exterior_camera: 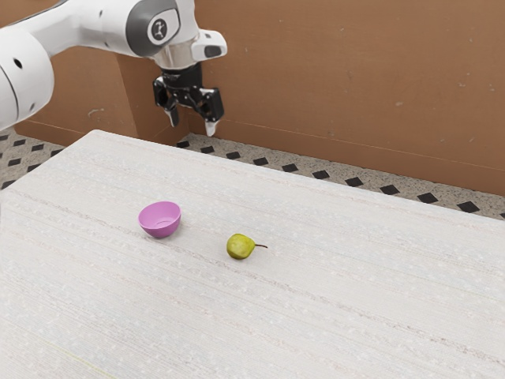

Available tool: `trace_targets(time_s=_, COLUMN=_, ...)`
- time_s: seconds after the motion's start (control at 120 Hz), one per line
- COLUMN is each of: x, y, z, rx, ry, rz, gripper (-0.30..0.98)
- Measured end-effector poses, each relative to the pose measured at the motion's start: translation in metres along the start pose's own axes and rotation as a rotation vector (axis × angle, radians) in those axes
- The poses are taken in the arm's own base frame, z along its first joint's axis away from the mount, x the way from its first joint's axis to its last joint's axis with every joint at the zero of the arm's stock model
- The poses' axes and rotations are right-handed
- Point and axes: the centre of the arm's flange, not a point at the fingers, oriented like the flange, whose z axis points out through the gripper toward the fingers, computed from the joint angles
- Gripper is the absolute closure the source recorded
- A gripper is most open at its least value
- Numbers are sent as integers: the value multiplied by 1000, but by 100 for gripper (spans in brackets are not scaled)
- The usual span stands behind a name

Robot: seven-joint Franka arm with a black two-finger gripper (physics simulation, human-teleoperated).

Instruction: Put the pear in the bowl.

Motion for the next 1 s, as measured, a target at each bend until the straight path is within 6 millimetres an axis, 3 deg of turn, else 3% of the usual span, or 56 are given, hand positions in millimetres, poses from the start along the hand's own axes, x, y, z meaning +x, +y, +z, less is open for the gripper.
trace_targets(time_s=0.2, x=-7, y=0, z=24, rx=9, ry=-77, rz=-54, gripper=0)
trace_targets(time_s=0.342, x=-6, y=-11, z=82, rx=-15, ry=-149, rz=-119, gripper=0)
trace_targets(time_s=0.667, x=8, y=18, z=200, rx=-164, ry=-276, rz=-200, gripper=2)
trace_targets(time_s=0.875, x=9, y=29, z=225, rx=-246, ry=-290, rz=-142, gripper=5)
trace_targets(time_s=1.0, x=0, y=33, z=238, rx=-224, ry=-317, rz=-59, gripper=6)
